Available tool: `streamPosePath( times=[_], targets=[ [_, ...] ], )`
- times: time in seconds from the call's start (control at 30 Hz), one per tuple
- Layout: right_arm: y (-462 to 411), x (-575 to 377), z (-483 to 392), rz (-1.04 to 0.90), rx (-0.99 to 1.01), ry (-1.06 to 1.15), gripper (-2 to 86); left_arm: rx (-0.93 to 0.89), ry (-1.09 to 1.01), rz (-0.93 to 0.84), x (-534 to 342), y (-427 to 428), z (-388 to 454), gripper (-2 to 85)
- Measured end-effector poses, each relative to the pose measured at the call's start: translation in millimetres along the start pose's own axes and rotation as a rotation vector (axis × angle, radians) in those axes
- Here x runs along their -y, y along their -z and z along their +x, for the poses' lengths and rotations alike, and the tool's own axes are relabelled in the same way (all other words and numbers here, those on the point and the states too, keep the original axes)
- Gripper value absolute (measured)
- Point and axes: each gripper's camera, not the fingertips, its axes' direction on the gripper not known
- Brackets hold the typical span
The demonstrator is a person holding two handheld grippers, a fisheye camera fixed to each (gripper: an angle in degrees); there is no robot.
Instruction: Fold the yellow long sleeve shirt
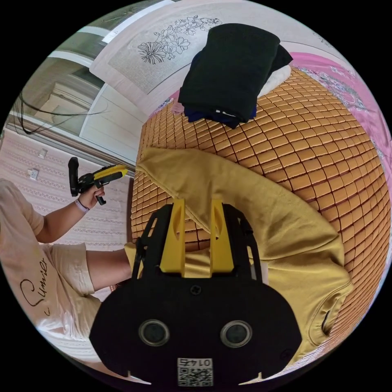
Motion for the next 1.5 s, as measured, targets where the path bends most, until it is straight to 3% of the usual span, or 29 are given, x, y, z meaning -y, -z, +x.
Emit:
streamPosePath(
  times=[0.03,0.1,0.17,0.33,0.37,0.47,0.63,0.7,0.8,0.93,1.03,1.27,1.5],
  targets=[
    [-2,-3,-2,-0.017,-0.020,0.002,9.1,-0.034,0.039,-0.018,-4,-4,-7,6.4],
    [-3,-8,-5,-0.027,-0.048,0.003,9.1,-0.294,0.159,0.013,-17,-11,-31,6.1],
    [-8,-13,-12,-0.051,-0.096,0.003,8.5,-0.364,0.233,0.062,-15,-12,-43,6.0],
    [-25,-17,-40,-0.072,-0.255,0.015,6.2,-0.368,0.291,0.080,17,-36,-58,7.8],
    [-32,-18,-49,-0.089,-0.310,0.030,5.7,-0.376,0.296,-0.029,22,-55,-56,6.7],
    [-33,-24,-61,-0.058,-0.381,0.012,4.7,-0.288,0.237,0.007,19,-56,-50,1.3],
    [-17,-45,-59,0.022,-0.329,-0.103,3.7,-0.281,0.132,-0.043,41,-61,-45,-0.8],
    [-11,-54,-61,0.042,-0.320,-0.102,3.2,-0.148,0.063,-0.012,62,-62,-39,-0.9],
    [2,-73,-65,0.119,-0.289,-0.166,1.1,-0.086,-0.055,0.003,92,-77,-25,-1.0],
    [53,-122,-87,0.323,-0.229,-0.176,0.1,-0.090,-0.029,-0.029,124,-83,-15,-1.0],
    [85,-195,-99,0.362,-0.266,-0.283,0.0,-0.152,0.044,0.001,131,-72,-9,-1.0],
    [164,-400,-71,0.257,-0.529,-0.734,3.2,-0.279,-0.269,0.113,137,-31,117,-0.7],
    [256,-429,13,0.369,-0.674,-0.818,8.6,-0.513,-0.567,0.127,191,-74,334,4.8]
  ],
)
